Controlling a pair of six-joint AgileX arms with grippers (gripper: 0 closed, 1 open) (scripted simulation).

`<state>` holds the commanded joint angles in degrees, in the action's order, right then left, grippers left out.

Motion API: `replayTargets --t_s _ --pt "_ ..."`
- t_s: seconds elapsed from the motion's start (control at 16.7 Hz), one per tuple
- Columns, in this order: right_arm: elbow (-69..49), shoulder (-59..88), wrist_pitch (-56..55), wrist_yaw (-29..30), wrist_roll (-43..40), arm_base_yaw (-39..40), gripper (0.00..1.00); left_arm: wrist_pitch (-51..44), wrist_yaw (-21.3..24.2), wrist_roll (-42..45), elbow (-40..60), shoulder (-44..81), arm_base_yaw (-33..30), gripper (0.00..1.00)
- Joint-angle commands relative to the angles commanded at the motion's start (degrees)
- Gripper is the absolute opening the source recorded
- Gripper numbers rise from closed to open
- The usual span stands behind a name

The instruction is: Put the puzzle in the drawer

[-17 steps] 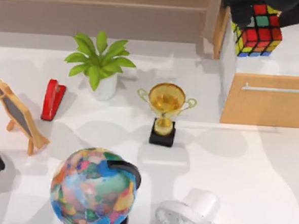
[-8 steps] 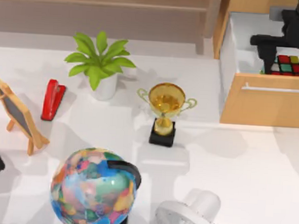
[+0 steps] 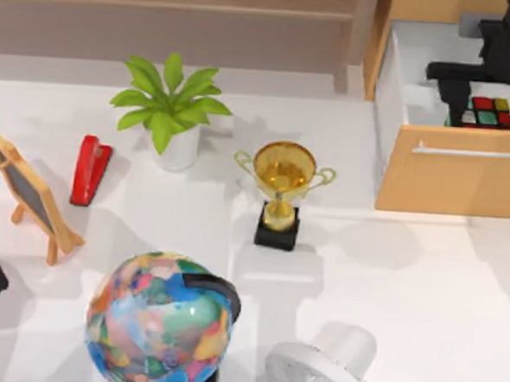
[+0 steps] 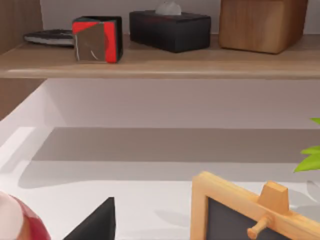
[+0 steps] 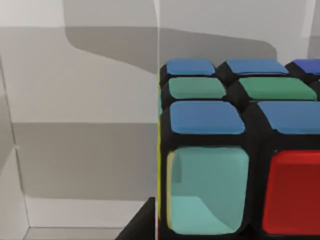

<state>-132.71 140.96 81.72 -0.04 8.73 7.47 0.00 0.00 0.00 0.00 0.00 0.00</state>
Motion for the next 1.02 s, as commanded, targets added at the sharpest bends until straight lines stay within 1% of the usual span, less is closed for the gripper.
replayTargets --t_s 0.66,0.72,1.02 --pt "0.0 0.0 0.0 0.0 0.0 0.0 0.98 0.0 0.0 0.0 0.0 0.0 0.0 1.00" --pt "0.0 0.0 0.0 0.0 0.0 0.0 1.00 0.0 0.0 0.0 0.0 0.0 0.0 1.00" --pt "0.0 0.0 0.0 0.0 0.0 0.0 1.00 0.0 0.0 0.0 0.0 0.0 0.0 1.00"
